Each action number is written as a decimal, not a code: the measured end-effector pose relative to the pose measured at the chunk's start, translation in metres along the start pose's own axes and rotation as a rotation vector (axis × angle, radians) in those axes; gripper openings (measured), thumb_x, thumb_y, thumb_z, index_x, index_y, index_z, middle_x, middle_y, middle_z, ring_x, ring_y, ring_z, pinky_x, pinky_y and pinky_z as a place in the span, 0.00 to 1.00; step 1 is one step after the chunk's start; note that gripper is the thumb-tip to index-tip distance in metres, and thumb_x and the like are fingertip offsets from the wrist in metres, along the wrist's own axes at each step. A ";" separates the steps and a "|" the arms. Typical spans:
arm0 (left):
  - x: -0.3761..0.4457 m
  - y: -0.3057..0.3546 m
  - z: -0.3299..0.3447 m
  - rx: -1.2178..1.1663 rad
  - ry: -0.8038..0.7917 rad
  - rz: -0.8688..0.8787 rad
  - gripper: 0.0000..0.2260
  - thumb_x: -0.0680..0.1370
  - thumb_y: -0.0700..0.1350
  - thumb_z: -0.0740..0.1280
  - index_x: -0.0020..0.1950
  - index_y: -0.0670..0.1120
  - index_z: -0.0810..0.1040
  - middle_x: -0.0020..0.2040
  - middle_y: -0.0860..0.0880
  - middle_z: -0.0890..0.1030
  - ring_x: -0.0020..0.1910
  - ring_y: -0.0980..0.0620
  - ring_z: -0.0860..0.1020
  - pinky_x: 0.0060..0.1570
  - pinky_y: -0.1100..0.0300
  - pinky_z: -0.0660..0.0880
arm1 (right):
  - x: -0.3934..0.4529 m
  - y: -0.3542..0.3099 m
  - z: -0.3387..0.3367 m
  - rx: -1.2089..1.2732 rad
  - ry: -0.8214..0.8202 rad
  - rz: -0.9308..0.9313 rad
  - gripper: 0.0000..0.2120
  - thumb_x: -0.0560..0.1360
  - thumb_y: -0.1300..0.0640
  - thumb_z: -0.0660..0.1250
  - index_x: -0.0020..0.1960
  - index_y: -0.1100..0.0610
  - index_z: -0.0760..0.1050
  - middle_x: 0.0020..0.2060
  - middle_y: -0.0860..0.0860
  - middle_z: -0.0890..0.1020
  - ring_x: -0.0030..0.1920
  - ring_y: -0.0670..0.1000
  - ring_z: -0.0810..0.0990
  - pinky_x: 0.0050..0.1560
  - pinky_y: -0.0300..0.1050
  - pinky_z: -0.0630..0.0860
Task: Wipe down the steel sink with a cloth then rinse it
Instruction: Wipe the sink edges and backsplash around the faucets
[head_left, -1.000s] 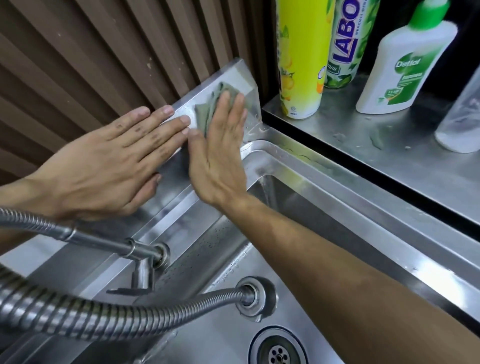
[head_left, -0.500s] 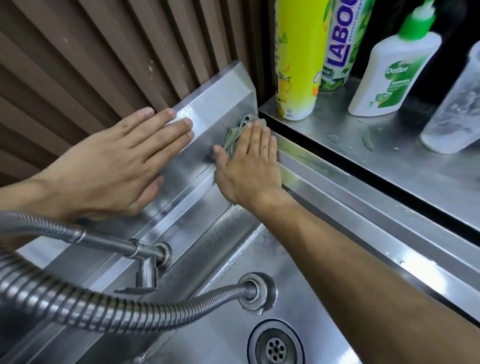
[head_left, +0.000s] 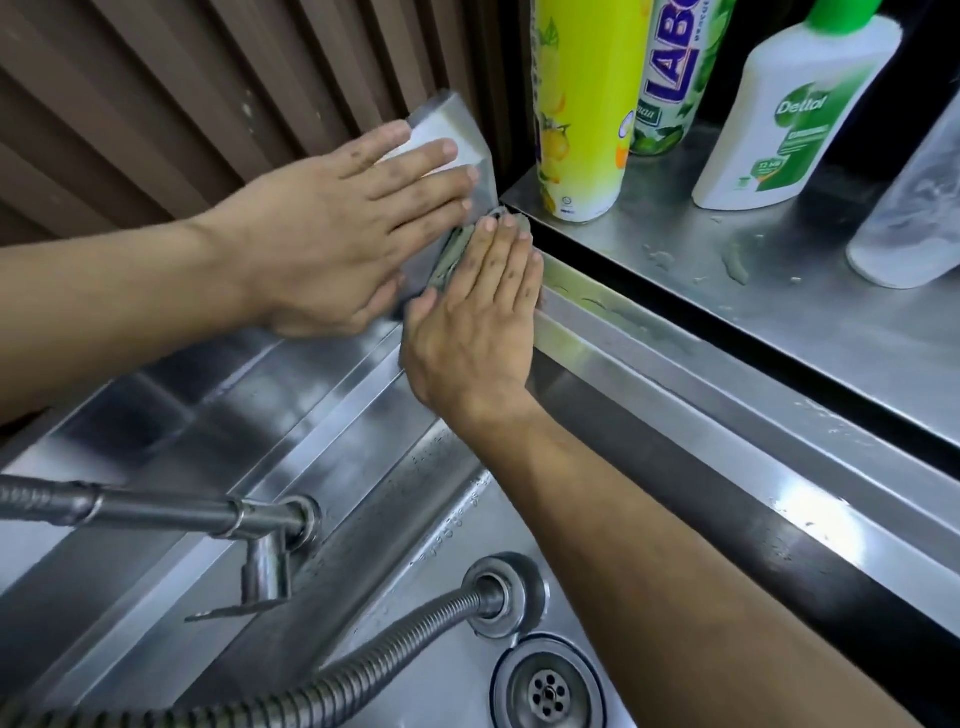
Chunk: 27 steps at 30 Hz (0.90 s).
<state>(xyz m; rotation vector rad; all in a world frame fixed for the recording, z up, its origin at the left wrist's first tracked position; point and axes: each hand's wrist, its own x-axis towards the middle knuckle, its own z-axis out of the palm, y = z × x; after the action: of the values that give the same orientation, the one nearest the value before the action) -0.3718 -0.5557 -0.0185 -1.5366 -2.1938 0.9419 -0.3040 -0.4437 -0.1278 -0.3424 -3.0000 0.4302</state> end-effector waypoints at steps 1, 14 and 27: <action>-0.001 0.001 0.000 -0.007 0.005 -0.002 0.33 0.81 0.53 0.47 0.82 0.35 0.58 0.83 0.35 0.57 0.83 0.36 0.54 0.81 0.39 0.50 | 0.002 0.000 -0.001 -0.005 -0.008 0.008 0.37 0.84 0.47 0.44 0.80 0.72 0.37 0.80 0.70 0.42 0.82 0.67 0.41 0.82 0.61 0.41; 0.000 0.005 -0.014 0.037 -0.080 -0.017 0.34 0.79 0.51 0.52 0.82 0.35 0.58 0.83 0.35 0.57 0.82 0.35 0.55 0.81 0.39 0.49 | -0.015 0.047 -0.017 -0.053 -0.028 -0.177 0.37 0.83 0.46 0.46 0.82 0.68 0.40 0.81 0.67 0.43 0.82 0.64 0.41 0.82 0.58 0.39; 0.025 0.068 -0.021 0.001 -0.694 -0.177 0.36 0.81 0.61 0.30 0.79 0.36 0.28 0.80 0.39 0.29 0.81 0.44 0.29 0.80 0.47 0.32 | -0.006 0.084 -0.023 -0.109 -0.001 -0.389 0.36 0.83 0.46 0.47 0.82 0.68 0.50 0.81 0.67 0.52 0.82 0.64 0.50 0.83 0.58 0.44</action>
<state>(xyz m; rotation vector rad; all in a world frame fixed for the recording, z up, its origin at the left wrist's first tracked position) -0.3204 -0.5114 -0.0506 -1.0790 -2.7101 1.5885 -0.2778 -0.3607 -0.1300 0.2346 -2.9926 0.2299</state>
